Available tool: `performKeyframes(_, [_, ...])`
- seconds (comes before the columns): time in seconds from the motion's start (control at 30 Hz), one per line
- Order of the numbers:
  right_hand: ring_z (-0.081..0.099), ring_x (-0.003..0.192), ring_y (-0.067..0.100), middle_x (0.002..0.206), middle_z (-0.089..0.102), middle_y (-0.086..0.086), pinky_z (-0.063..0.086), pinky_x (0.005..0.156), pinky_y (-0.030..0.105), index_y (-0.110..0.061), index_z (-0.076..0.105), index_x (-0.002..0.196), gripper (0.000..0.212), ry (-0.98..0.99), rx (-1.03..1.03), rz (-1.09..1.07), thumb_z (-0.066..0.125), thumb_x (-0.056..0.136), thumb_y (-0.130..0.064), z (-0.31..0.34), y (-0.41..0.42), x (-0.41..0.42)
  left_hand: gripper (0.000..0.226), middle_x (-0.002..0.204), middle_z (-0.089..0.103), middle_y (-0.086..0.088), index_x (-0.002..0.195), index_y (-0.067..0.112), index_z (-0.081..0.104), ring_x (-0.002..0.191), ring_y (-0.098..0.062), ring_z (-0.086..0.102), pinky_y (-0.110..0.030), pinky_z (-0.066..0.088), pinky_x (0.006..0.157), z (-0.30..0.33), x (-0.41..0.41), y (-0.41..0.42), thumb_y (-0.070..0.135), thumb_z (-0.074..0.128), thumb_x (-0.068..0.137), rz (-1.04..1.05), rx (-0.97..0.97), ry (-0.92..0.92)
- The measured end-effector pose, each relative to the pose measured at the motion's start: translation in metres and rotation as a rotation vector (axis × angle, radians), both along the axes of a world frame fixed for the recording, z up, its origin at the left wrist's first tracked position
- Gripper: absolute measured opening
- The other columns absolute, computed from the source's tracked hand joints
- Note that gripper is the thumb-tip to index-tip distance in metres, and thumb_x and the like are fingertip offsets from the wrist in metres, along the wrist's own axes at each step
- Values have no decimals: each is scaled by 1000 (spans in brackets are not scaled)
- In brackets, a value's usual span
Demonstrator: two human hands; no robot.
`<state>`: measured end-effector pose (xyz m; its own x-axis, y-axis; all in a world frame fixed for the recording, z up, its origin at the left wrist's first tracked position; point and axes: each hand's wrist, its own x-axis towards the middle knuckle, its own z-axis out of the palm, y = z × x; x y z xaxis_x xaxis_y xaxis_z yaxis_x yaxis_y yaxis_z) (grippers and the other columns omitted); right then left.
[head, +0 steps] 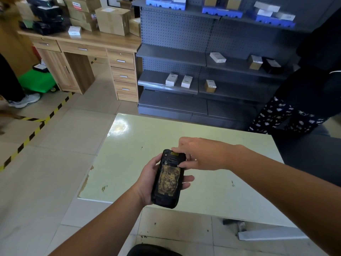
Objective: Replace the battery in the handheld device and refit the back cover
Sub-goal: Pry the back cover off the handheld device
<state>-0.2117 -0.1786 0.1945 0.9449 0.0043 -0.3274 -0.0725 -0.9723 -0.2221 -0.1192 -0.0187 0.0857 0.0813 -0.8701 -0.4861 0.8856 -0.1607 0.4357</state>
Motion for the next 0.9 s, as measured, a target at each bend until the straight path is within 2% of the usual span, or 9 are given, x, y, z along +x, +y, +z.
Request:
performKeyframes(0.13, [59,90,15,111,53,-1,57,74,32,-23,56,133,36,-15,-54,28,57,101,-41,3,4,-2,64,121,71,-30,130,2,70,105,-49,71,-50,60,88,5,-1,2,53,43,101,-4,11,-2])
performKeyframes(0.27, [60,82,16,101,54,-2,57,66,35,-21,62,122,37,-35,-123,89,61,95,-46,9,8,-5,62,116,71,-29,122,1,73,101,-47,71,-48,62,83,9,-8,5,52,45,100,-38,-9,37])
performKeyframes(0.47, [60,79,17,96,60,-2,57,69,35,-17,68,109,28,28,-196,210,61,94,-40,23,12,-2,61,106,73,-28,122,-2,70,87,-46,73,-46,62,75,13,-11,10,50,48,99,-122,-65,128])
performKeyframes(0.57, [59,78,17,93,60,-2,57,68,35,-17,68,105,26,39,-193,220,61,93,-38,25,12,1,63,117,69,-29,131,-1,65,89,-46,73,-46,63,76,16,-12,12,51,48,99,-150,-77,144])
performKeyframes(0.67, [60,80,17,94,60,-2,57,70,36,-17,68,107,26,25,-173,213,60,94,-39,23,10,3,67,138,56,-30,140,0,60,93,-47,72,-47,61,80,18,-11,13,52,47,99,-153,-83,151])
performKeyframes(0.73, [60,81,18,96,60,-3,58,72,37,-17,68,108,27,18,-148,200,59,96,-39,19,10,2,67,142,51,-30,141,1,59,94,-47,71,-47,60,82,18,-10,13,52,47,99,-157,-87,152])
performKeyframes(0.83, [60,83,17,99,60,-4,58,72,35,-19,67,112,28,-4,-113,182,57,98,-41,15,9,1,63,120,68,-30,130,0,66,89,-46,72,-46,62,78,15,-8,15,51,48,98,-156,-101,153])
performKeyframes(0.9, [59,83,14,101,60,-5,54,67,27,-21,66,118,31,-15,-77,176,58,98,-43,15,6,-1,61,103,72,-28,124,-1,69,85,-45,73,-45,63,75,15,-6,16,50,47,99,-162,-99,168])
